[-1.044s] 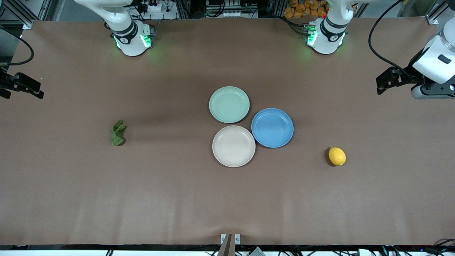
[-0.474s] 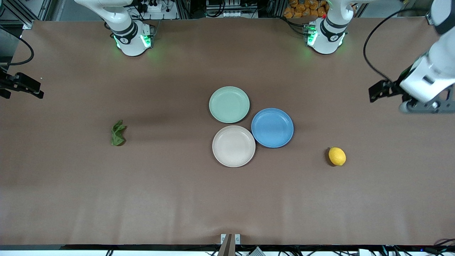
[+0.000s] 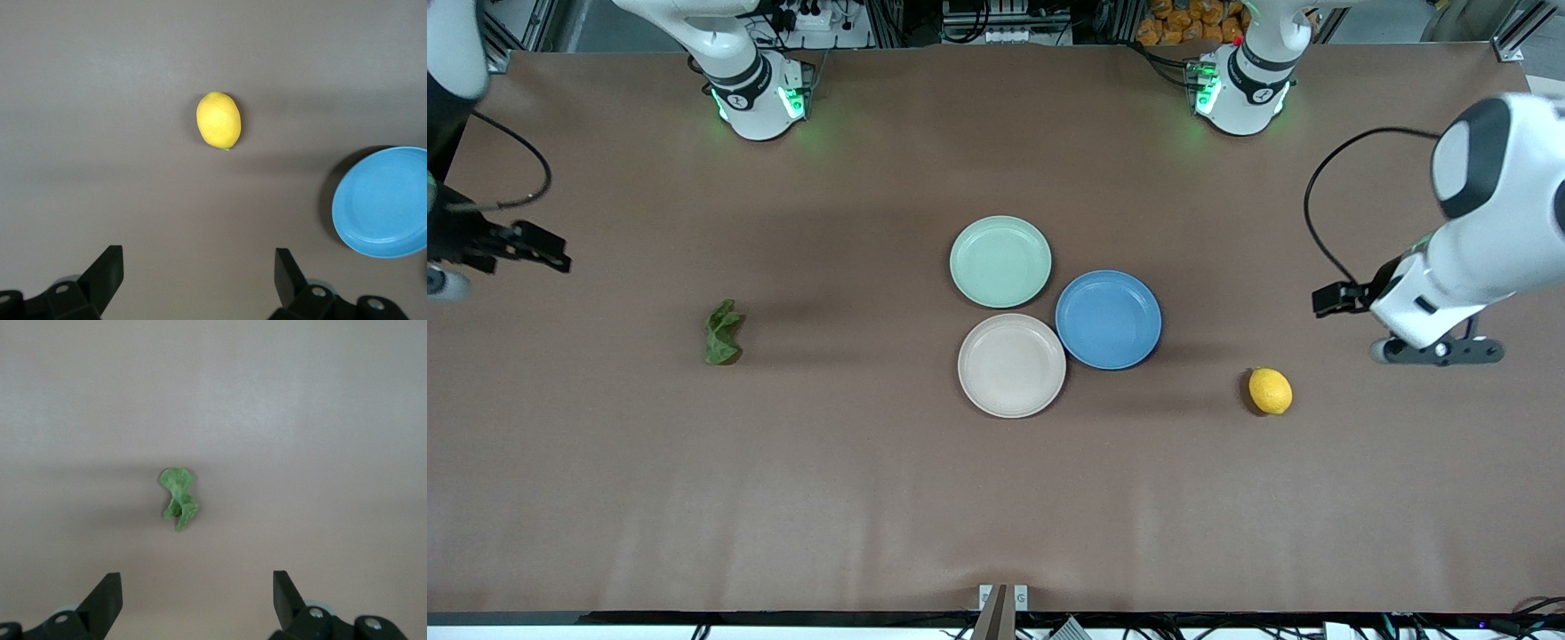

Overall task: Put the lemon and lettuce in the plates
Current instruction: 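Lower the left gripper onto the lemon while the right gripper grasps lettuce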

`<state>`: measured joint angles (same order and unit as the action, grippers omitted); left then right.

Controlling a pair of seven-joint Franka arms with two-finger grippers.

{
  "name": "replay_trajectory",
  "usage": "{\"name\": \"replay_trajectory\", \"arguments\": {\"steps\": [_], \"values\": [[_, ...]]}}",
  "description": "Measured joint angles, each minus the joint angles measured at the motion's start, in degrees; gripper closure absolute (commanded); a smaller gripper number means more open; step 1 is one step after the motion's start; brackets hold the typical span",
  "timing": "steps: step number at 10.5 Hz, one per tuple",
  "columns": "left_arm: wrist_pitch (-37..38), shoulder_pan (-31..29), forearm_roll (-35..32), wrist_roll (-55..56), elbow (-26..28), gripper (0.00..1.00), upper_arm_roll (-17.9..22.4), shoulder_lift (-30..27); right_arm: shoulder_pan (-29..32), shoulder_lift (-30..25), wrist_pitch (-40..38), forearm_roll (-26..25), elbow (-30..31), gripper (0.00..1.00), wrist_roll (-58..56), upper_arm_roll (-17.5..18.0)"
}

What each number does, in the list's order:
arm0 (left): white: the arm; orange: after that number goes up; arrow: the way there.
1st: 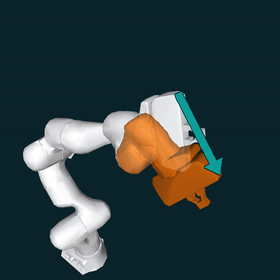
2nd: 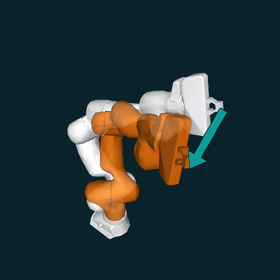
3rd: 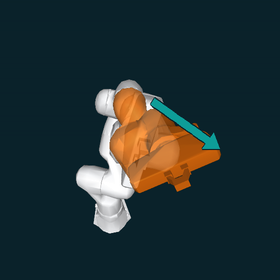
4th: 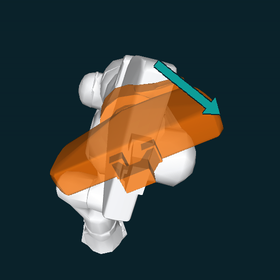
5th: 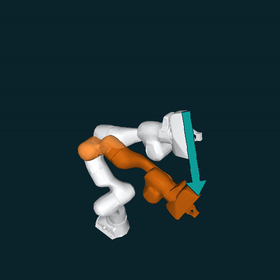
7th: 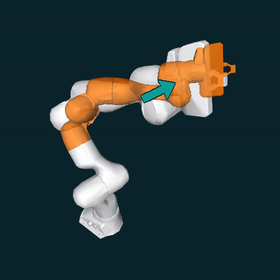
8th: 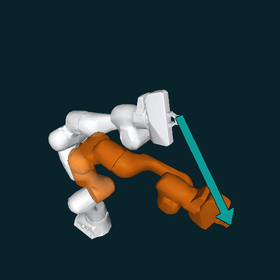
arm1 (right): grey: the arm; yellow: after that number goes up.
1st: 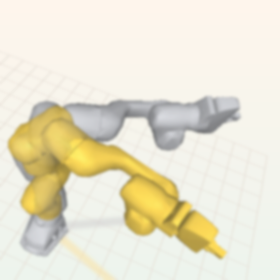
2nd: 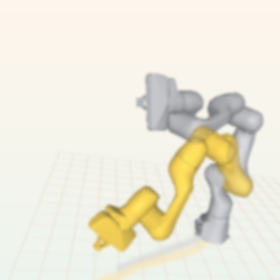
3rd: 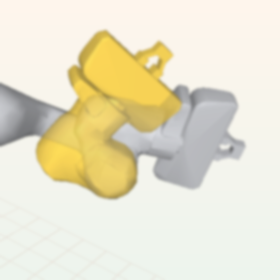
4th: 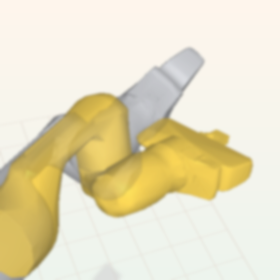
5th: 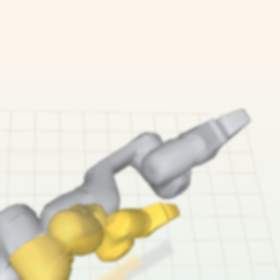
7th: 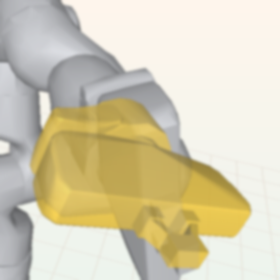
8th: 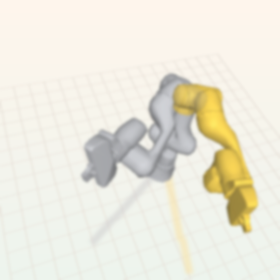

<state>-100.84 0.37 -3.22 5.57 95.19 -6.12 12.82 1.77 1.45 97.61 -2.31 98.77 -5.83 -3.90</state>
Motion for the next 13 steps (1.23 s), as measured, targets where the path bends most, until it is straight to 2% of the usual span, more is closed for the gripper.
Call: {"name": "replay_trajectory", "arguments": {"steps": [3,6,9,13], "values": [[-6.0,-1.0,0.0,0.0,2.0,0.0,0.0,4.0,0.0,1.1,8.3,1.2,7.7,0.0,-0.2,0.0],[-14.7,-1.1,0.0,0.0,6.5,0.0,0.0,6.4,0.0,1.7,18.9,3.4,17.2,0.0,-2.1,0.0],[-21.4,-1.1,0.0,0.0,7.5,0.0,0.0,11.3,-0.3,3.7,29.2,3.5,24.5,0.0,-2.6,0.0],[-26.6,-1.1,0.0,0.0,7.5,0.0,0.0,16.5,-1.2,10.4,41.1,3.5,28.6,0.0,-2.7,0.2]]}}
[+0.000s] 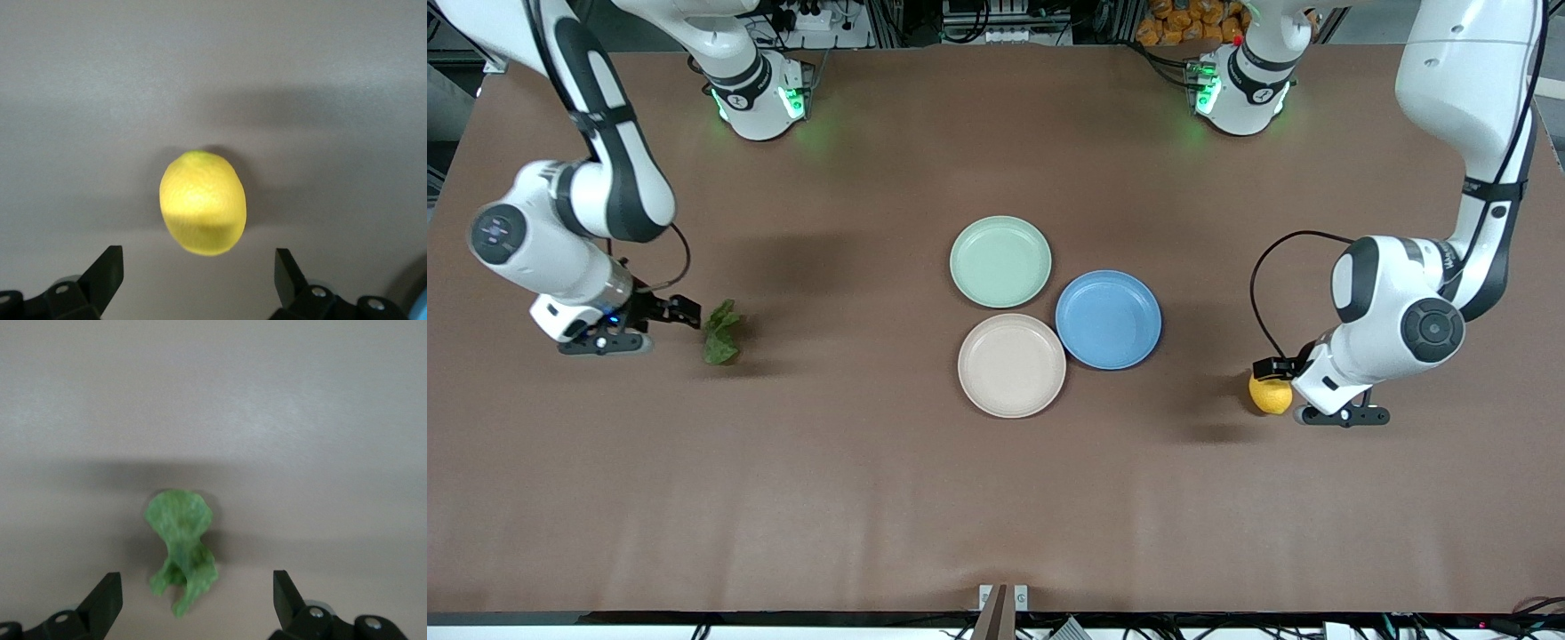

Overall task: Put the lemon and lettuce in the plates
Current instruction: 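Lower the left gripper onto the lemon while the right gripper grasps lettuce, then lift the lemon with the left gripper while the right gripper lifts lettuce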

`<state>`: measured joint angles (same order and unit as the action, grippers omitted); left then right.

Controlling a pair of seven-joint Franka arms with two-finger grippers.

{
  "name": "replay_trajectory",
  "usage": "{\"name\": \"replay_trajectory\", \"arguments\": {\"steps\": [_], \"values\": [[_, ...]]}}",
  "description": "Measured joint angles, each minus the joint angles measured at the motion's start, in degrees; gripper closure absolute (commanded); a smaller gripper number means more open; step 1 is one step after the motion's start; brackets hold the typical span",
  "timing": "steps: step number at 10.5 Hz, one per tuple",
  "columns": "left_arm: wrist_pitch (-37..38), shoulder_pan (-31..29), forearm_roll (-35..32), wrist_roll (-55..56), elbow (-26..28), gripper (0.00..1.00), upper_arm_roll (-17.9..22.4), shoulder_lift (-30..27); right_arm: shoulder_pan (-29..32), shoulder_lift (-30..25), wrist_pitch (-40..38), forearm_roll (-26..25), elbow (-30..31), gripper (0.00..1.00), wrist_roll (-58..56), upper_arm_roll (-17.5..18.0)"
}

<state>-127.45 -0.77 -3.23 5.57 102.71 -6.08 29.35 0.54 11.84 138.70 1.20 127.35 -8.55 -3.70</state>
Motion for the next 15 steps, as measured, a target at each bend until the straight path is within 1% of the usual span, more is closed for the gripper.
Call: {"name": "replay_trajectory", "arguments": {"steps": [3,6,7,9,11,12,13,14,15], "values": [[-3.6,0.0,0.0,0.0,0.0,0.0,0.0,2.9,-0.8,5.6,5.5,0.0,0.3,0.0,0.0,0.1],[-5.3,0.0,0.0,0.0,0.0,0.0,0.0,4.6,-1.3,8.8,8.6,0.0,0.5,0.0,0.0,0.1],[-5.8,0.0,0.0,0.0,0.0,0.0,0.1,5.0,-1.5,9.8,10.2,0.0,0.8,0.03,0.1,0.1],[-6.5,0.0,0.0,0.0,-0.1,0.0,0.1,5.9,-2.0,11.7,13.4,0.1,1.5,0.19,0.1,0.1],[-7.1,0.0,0.0,0.0,-0.2,0.0,0.3,6.5,-2.5,12.6,14.2,0.1,1.5,0.43,0.1,0.1],[-7.2,0.0,0.0,0.0,-0.2,0.05,0.3,6.9,-2.6,12.6,14.2,0.1,1.5,0.53,0.1,0.1],[-7.3,0.0,0.0,0.0,-0.2,0.18,0.3,7.1,-2.6,12.6,14.4,0.1,1.5,0.58,0.1,0.1],[-7.4,0.0,0.0,0.0,-0.3,0.37,0.4,7.3,-2.7,12.6,14.6,0.1,1.4,0.63,0.1,0.1],[-7.5,0.0,0.0,0.0,-0.4,0.51,0.4,7.4,-2.7,12.6,14.7,0.1,1.4,0.73,0.1,0.1]]}}
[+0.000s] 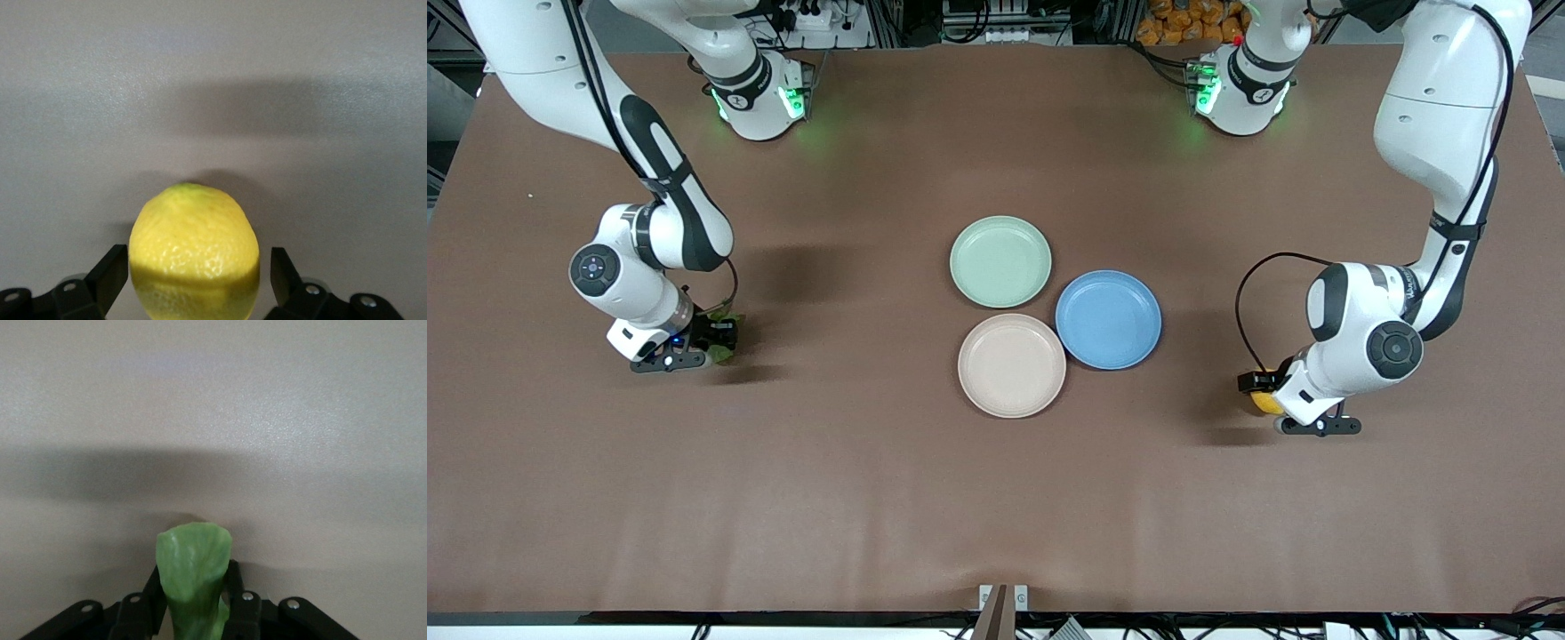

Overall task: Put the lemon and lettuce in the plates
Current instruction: 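Lift the lemon with the left gripper while the right gripper lifts lettuce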

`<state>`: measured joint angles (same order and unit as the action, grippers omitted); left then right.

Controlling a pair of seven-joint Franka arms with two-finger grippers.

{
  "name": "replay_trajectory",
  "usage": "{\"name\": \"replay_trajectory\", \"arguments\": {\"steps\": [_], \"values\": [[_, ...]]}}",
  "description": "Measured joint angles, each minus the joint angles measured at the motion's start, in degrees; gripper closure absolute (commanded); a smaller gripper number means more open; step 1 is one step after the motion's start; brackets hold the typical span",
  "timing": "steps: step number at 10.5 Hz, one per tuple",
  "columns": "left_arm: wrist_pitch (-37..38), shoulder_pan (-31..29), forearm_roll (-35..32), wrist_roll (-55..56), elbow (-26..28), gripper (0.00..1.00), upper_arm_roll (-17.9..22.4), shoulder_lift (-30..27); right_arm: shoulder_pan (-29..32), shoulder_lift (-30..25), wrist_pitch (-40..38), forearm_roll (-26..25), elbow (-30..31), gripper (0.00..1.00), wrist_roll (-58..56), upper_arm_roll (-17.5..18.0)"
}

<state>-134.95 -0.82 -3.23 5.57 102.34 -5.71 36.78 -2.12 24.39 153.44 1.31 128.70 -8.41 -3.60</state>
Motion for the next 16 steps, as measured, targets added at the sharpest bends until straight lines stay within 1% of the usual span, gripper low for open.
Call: {"name": "replay_trajectory", "arguments": {"steps": [2,3,4,5,8,9,12,14,16], "values": [[-0.1,0.0,0.0,0.0,-0.3,0.8,0.0,0.4,0.0,0.0,0.1,0.0,0.0,0.78,0.0,0.0],[-0.1,0.0,0.0,0.0,-0.5,0.91,0.0,0.4,0.0,0.0,0.1,0.0,0.0,0.83,0.0,0.0],[-0.1,0.0,0.0,0.0,-0.8,0.97,0.0,0.4,0.0,-0.2,0.0,0.0,-0.2,0.9,0.0,0.0],[-0.2,0.0,0.0,0.0,-1.1,0.97,-0.1,0.4,0.0,-0.9,-0.8,0.0,-0.6,0.91,0.0,0.0],[-0.4,0.4,0.0,0.0,-3.2,0.98,-0.3,0.3,-0.1,-6.5,-12.0,0.3,-3.8,0.91,1.7,0.0],[-0.4,0.6,0.0,0.0,-3.9,0.99,-0.6,0.3,-0.6,-8.4,-14.5,0.3,-4.7,0.92,3.6,0.0],[-0.5,2.9,0.0,1.1,-5.3,1.0,-1.4,-0.6,-4.8,-10.7,-15.4,0.7,-5.4,0.92,13.1,0.5],[-0.5,6.5,0.0,4.5,-6.2,1.0,-1.8,-1.5,-7.3,-10.7,-15.3,0.8,-6.6,0.92,20.9,2.4],[-0.5,10.5,0.0,9.5,-7.1,1.0,-2.0,-1.7,-10.0,-10.7,-15.4,0.9,-7.8,0.92,29.5,5.3]]}}
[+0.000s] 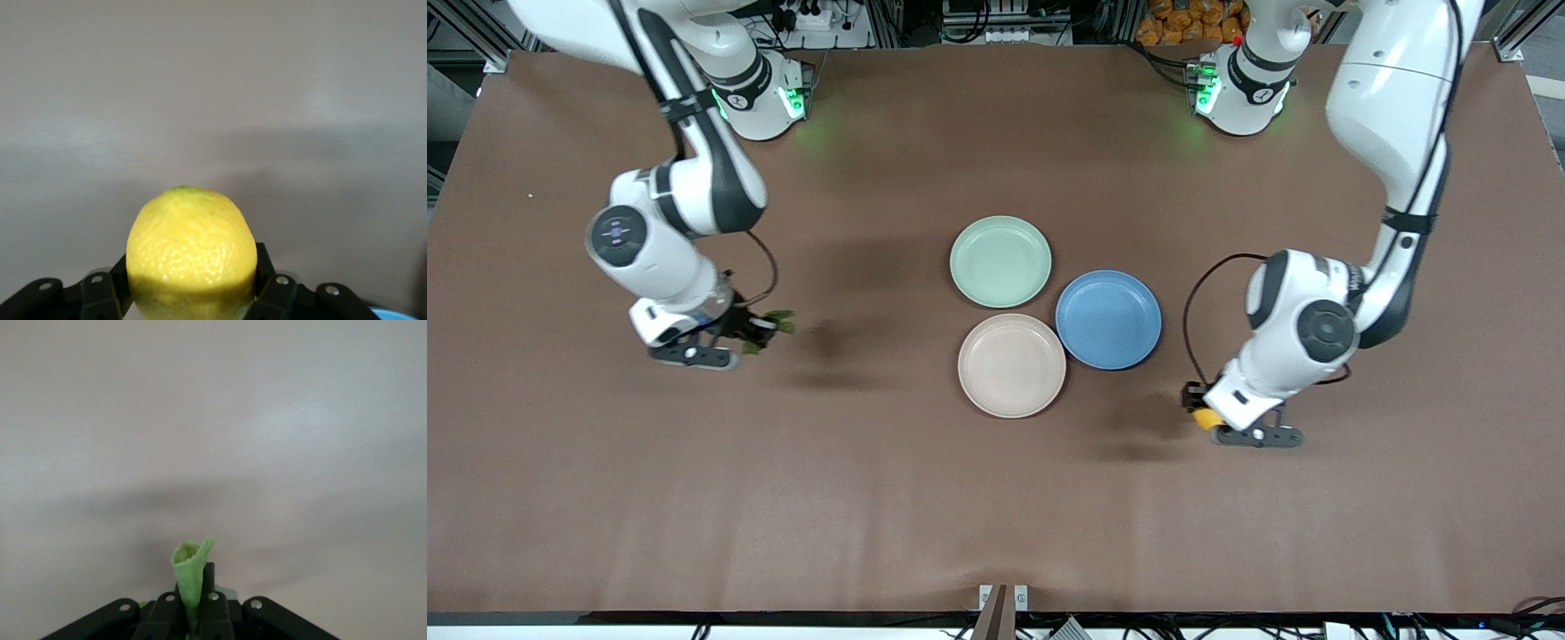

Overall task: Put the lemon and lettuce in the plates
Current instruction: 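Lift the lemon with the left gripper while the right gripper lifts lettuce, then carry the lemon over the white plate while the right gripper carries lettuce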

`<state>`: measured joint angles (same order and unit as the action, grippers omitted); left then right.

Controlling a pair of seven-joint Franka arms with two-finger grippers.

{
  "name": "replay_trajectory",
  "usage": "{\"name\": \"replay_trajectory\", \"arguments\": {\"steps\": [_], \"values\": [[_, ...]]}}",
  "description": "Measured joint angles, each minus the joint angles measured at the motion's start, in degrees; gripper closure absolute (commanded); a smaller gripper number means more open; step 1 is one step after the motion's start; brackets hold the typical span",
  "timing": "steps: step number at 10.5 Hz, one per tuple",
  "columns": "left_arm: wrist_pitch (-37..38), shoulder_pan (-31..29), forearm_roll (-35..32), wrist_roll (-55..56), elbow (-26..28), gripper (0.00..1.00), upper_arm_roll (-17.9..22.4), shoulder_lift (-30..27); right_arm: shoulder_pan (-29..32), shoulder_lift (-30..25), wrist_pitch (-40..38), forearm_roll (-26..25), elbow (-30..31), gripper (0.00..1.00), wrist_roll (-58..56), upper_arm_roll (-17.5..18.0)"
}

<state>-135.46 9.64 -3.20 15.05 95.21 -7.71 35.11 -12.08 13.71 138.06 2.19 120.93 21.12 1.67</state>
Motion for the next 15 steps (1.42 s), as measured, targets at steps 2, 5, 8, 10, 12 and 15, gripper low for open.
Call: {"name": "replay_trajectory", "arguments": {"steps": [2,5,8,10,12,15], "values": [[0.0,3.4,1.2,5.5,-0.9,1.0,-0.8,-0.1,-4.5,0.0,0.0,0.0,-0.3,0.92,7.9,1.8],[0.0,4.7,3.5,13.9,-2.0,1.0,-5.6,-0.1,-11.4,0.7,-0.1,0.0,-0.8,0.92,17.8,3.1],[-2.0,7.7,5.5,18.4,-2.9,1.0,-7.1,1.2,-16.2,5.0,0.0,0.0,-4.8,0.91,26.9,4.8],[-6.8,11.0,6.0,23.1,-3.1,0.99,-7.2,3.1,-19.8,10.1,0.1,0.0,-9.8,0.91,32.1,5.0],[-11.9,13.8,6.1,26.8,-3.2,0.88,-7.2,5.3,-23.3,14.9,0.3,0.0,-13.9,0.91,36.2,5.0],[-17.6,16.6,6.2,31.7,-3.4,0.59,-7.1,8.9,-27.0,17.9,0.5,0.0,-15.5,0.89,40.1,5.5]]}}
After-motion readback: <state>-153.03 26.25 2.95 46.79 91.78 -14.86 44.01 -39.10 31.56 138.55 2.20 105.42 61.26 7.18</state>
